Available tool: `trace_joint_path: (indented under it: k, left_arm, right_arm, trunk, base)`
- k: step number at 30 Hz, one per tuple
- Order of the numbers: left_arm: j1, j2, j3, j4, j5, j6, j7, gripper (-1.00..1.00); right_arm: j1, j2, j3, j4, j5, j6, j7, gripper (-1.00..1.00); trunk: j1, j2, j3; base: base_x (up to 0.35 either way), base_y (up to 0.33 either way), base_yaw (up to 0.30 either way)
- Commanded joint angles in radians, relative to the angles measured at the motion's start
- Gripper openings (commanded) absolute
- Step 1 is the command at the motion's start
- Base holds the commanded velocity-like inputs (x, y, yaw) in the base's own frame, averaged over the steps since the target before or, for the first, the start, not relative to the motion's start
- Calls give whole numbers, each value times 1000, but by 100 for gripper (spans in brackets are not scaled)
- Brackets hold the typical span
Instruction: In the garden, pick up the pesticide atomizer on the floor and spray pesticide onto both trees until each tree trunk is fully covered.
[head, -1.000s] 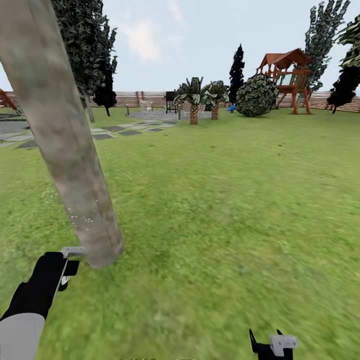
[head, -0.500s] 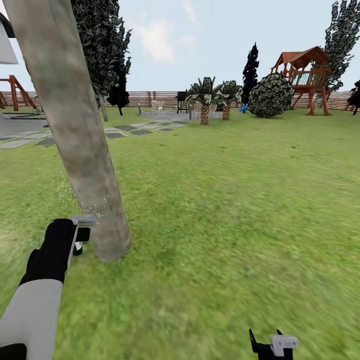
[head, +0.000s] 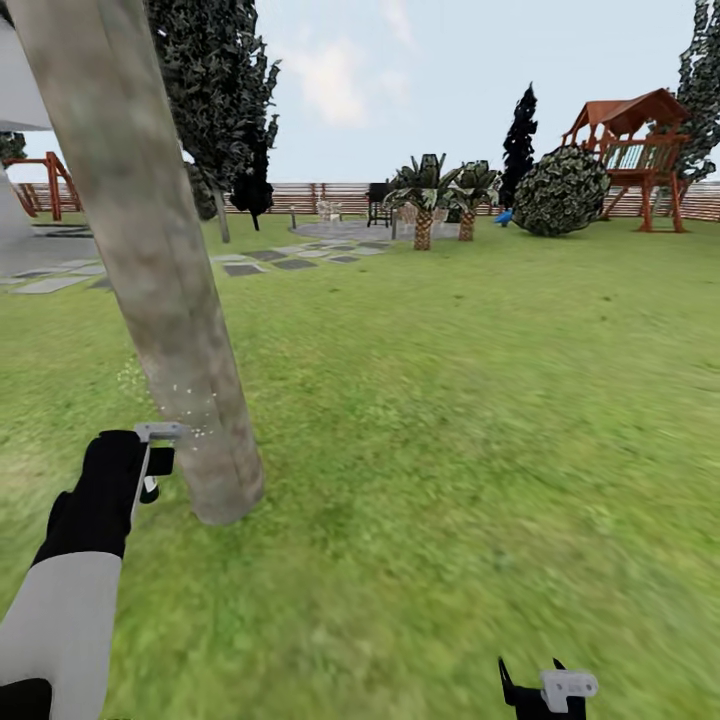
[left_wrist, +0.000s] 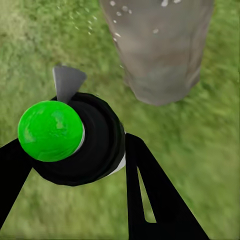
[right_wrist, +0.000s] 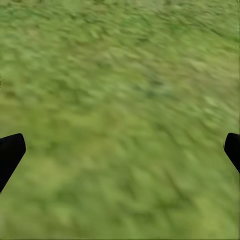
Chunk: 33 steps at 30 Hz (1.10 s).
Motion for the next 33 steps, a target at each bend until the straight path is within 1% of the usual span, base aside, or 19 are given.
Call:
trace_joint_path:
  k: [1, 11, 14, 17, 19, 22, 29, 33]
  left_arm:
    - [-1, 0, 1, -2, -11, 3, -10, -100]
    - [1, 4, 2, -2, -11, 2, -5, -100]
    - [11, 5, 2, -1, -11, 1, 14, -100]
    - [29, 4, 1, -1, -11, 1, 22, -100]
    - [53, 3, 0, -1, -10, 0, 24, -100]
    - [63, 2, 0, -1, -10, 0, 24, -100]
    - [68, -2, -1, 0, -10, -1, 26, -100]
    - [68, -3, -1, 3, -10, -1, 26, -100]
  right_arm:
    - [-1, 0, -8, 1, 8, -3, 2, 100]
    - [-1, 0, -8, 1, 8, -3, 2, 100]
    - [-1, 0, -8, 1, 8, -3, 2, 100]
    - [-1, 0, -8, 1, 8, -3, 3, 100]
    - [-1, 0, -8, 1, 8, -3, 3, 100]
    - [-1, 0, -8, 1, 8, -3, 3, 100]
    - [-1, 0, -8, 1, 8, -3, 3, 100]
    - [-1, 0, -8, 1, 8, -3, 2, 100]
  trunk:
    - [0, 0, -1]
    - [0, 0, -1]
    - [0, 0, -1]
    - [0, 0, -1]
    - [0, 0, -1]
    - [0, 0, -1]
    - [0, 0, -1]
    - [0, 0, -1]
  base:
    - [174, -216, 272]
    - [163, -230, 277]
    - [154, -237, 240]
    - [153, -237, 68]
    - [131, -244, 10]
    - [37, -266, 2]
    - [2, -274, 10]
    - [18, -274, 207]
